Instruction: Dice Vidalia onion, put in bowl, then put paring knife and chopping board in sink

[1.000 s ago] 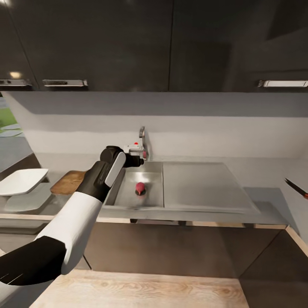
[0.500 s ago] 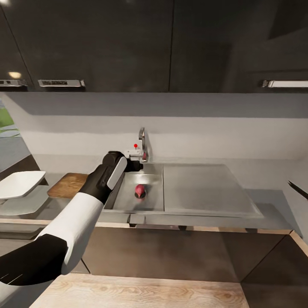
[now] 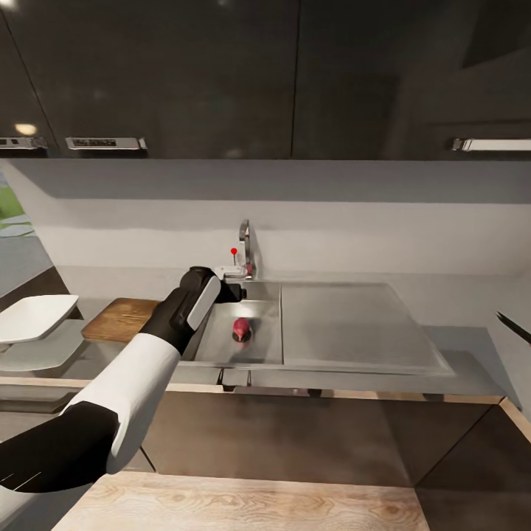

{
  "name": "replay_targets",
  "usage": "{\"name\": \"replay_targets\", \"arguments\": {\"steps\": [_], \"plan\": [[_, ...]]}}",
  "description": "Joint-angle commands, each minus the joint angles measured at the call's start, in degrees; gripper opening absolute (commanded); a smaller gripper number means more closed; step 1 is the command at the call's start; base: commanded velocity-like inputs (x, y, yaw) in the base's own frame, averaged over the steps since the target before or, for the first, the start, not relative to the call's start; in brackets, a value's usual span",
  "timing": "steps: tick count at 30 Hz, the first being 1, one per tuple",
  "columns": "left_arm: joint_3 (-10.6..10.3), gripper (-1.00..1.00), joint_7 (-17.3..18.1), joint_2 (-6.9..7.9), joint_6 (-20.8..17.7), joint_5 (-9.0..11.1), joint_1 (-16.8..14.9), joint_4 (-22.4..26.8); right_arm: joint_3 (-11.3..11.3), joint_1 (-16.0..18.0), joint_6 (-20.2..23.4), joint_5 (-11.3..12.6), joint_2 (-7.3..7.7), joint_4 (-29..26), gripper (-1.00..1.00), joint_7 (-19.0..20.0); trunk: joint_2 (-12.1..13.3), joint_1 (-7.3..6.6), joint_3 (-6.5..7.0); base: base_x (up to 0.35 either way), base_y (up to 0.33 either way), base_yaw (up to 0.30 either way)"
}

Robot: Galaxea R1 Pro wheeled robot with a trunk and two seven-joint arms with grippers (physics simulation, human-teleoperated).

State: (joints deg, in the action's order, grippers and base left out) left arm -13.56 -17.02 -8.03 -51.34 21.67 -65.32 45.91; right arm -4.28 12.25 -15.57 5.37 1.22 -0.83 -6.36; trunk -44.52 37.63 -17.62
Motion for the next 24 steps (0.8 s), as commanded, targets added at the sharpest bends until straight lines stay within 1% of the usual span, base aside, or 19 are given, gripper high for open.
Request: {"name": "replay_targets", "arguments": {"steps": [1,2,3,9,15,20,24], "plan": [[-0.12,1.00,-0.55,0.03,-0.11,0.62,-0.04,-0.20,-0.47,-0.02,0.49,0.64,0.00,0.04,1.00,0.94,-0.06,0.01,-0.08,0.000,0.000,0.000],[-0.13,1.00,-0.55,0.01,-0.10,0.61,-0.02,-0.69,-0.47,-0.06,0.92,0.69,0.04,0.04,1.00,1.85,-0.06,0.01,-0.08,0.000,0.000,0.000],[-0.13,1.00,-0.49,-0.03,-0.02,0.60,-0.03,-2.33,-0.47,-0.10,1.43,0.75,0.08,0.04,1.00,3.05,-0.06,0.01,-0.08,0.006,0.000,0.000],[-0.14,1.00,-0.34,-0.14,0.05,0.64,-0.02,-4.13,-0.47,-0.12,1.68,0.78,0.15,0.04,1.00,3.56,-0.06,0.01,-0.08,0.116,0.000,0.000],[-0.15,1.00,-0.30,-0.15,0.07,0.65,-0.03,-4.58,-0.47,-0.12,1.73,0.78,0.18,0.04,1.00,3.58,-0.06,0.01,-0.08,0.278,-0.001,0.000],[-0.15,1.00,-0.29,-0.19,0.21,0.65,-0.04,-5.69,-0.47,-0.12,1.77,0.78,0.12,0.04,1.00,3.54,-0.06,0.01,-0.08,0.311,-0.063,0.000],[-0.15,1.00,-0.29,-0.18,1.92,0.65,-0.01,-7.08,-0.47,-0.12,1.77,0.78,0.10,0.04,1.00,3.43,-0.06,0.01,-0.08,0.313,-0.116,0.000]]}}
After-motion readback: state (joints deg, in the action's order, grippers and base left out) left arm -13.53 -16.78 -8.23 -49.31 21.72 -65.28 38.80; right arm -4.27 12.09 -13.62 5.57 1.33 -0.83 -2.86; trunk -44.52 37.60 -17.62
